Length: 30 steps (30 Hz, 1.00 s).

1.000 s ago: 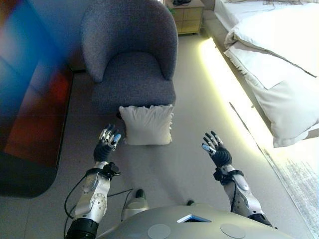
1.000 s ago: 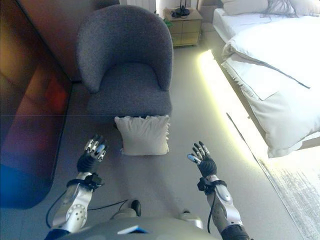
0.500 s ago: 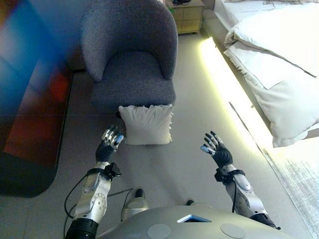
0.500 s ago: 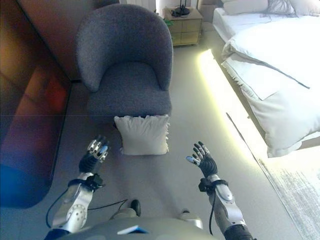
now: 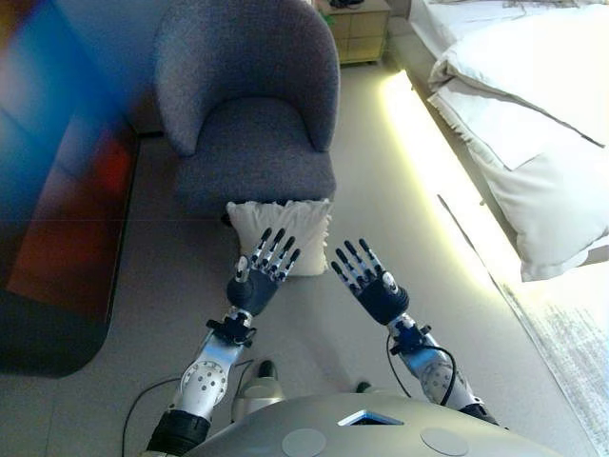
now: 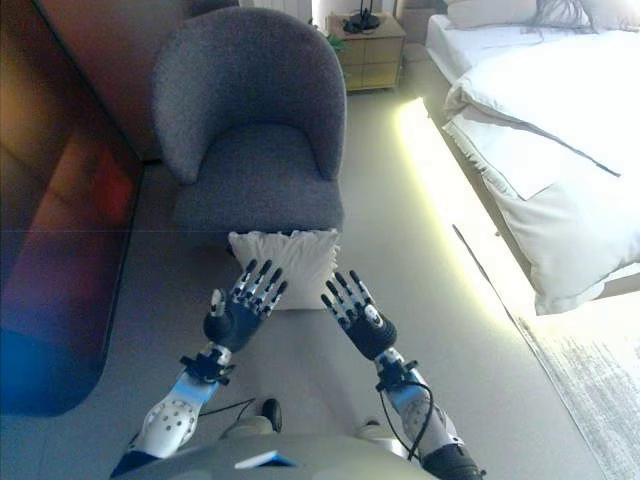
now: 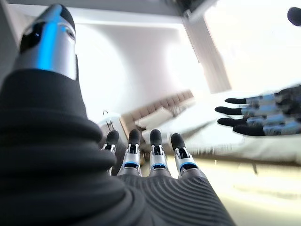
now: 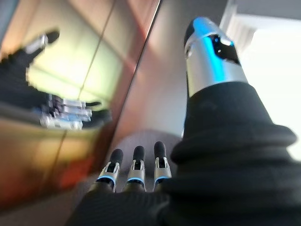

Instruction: Pick up the cushion and take it to the sofa

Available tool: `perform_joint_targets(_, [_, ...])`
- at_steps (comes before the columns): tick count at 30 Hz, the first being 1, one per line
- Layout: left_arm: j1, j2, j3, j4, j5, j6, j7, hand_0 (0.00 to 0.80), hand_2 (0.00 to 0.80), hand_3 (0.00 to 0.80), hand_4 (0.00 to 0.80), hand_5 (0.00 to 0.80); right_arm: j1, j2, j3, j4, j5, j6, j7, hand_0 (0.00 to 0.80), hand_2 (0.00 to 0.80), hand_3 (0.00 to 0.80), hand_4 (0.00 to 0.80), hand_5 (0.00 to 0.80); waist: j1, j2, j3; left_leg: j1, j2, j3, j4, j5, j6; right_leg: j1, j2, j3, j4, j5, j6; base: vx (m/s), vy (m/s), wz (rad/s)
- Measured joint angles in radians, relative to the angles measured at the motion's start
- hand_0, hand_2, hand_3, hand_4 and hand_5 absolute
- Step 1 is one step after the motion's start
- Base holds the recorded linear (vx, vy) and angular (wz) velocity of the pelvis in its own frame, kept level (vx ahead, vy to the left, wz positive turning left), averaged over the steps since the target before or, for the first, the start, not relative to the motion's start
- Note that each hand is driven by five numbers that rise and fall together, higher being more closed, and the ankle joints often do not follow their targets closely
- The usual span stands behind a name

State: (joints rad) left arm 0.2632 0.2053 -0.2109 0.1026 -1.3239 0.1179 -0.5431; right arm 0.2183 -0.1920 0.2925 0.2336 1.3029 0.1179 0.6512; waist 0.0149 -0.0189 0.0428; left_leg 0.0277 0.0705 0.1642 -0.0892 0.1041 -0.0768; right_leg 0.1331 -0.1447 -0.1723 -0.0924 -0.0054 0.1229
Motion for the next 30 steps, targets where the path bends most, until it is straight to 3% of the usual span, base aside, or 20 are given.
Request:
perform_joint_targets(16, [0.0, 0.008, 0.006, 0.0, 0.016, -0.005, -0.005, 0.0, 0.0, 0.0, 0.0, 0.0, 0.001, 0.0, -0.005, 0.0, 0.023, -0.011, 0.011, 0.0, 0.0, 0.0, 0.0, 0.0, -0.001, 0.004, -0.001, 0.008, 0.0, 0.002, -0.001, -0.002, 0.004, 0.007, 0.0, 0.001, 0.001, 0.0, 0.0, 0.0, 0.0, 0.0])
perform_joint_targets(19, [0.0, 0.009, 0.006, 0.0, 0.016, -0.005, 0.023, 0.0, 0.0, 0.0, 0.0, 0.0, 0.001, 0.0, -0.005, 0.001, -0.002, -0.022, -0.039, 0.0, 0.0, 0.0, 0.0, 0.0, -0.001, 0.004, -0.001, 0.009, 0.0, 0.002, -0.001, -0.002, 0.004, 0.007, 0.0, 0.002, 0.001, 0.0, 0.0, 0.0, 0.0, 0.0])
perform_joint_targets(22, [0.0, 0.022, 0.003, 0.006, 0.184, -0.094, 0.162, 0.0, 0.0, 0.0, 0.0, 0.0, 0.0, -0.031, -0.003, 0.023, -0.3, -0.133, -0.259, 0.0, 0.0, 0.0, 0.0, 0.0, -0.001, 0.003, -0.002, 0.01, 0.0, 0.003, 0.0, -0.002, 0.003, 0.008, 0.0, 0.003, 0.002, 0.0, 0.0, 0.0, 0.0, 0.0])
perform_joint_targets(25, [0.008, 0.094, 0.02, 0.011, 0.55, -0.224, 0.394, 0.0, 0.0, 0.0, 0.0, 0.0, 0.009, -0.12, -0.012, 0.025, -0.619, -0.213, -0.48, 0.0, 0.0, 0.0, 0.0, 0.0, -0.002, 0.003, -0.002, 0.011, 0.001, 0.004, -0.003, -0.002, 0.003, 0.007, 0.0, 0.006, 0.001, 0.001, -0.001, 0.024, 0.047, -0.03])
perform_joint_targets(27, [0.03, 0.133, 0.091, 0.013, 0.697, -0.268, 0.49, 0.0, 0.0, 0.0, 0.0, 0.0, 0.034, -0.155, -0.062, 0.017, -0.705, -0.228, -0.542, 0.0, 0.0, 0.0, 0.0, 0.0, -0.002, 0.003, -0.002, 0.012, 0.001, 0.007, -0.004, -0.004, 0.003, 0.005, 0.001, 0.011, 0.001, 0.0, 0.0, 0.039, 0.059, -0.07])
perform_joint_targets(30, [0.059, 0.128, 0.191, 0.028, 0.7, -0.283, 0.529, 0.0, 0.0, 0.0, 0.0, 0.0, 0.074, -0.16, -0.125, 0.017, -0.753, -0.241, -0.576, 0.0, 0.0, 0.0, 0.0, 0.0, -0.001, 0.0, -0.004, 0.012, 0.001, 0.012, -0.003, -0.005, 0.002, 0.004, 0.0, 0.014, 0.001, 0.0, 0.0, -0.005, 0.064, -0.04])
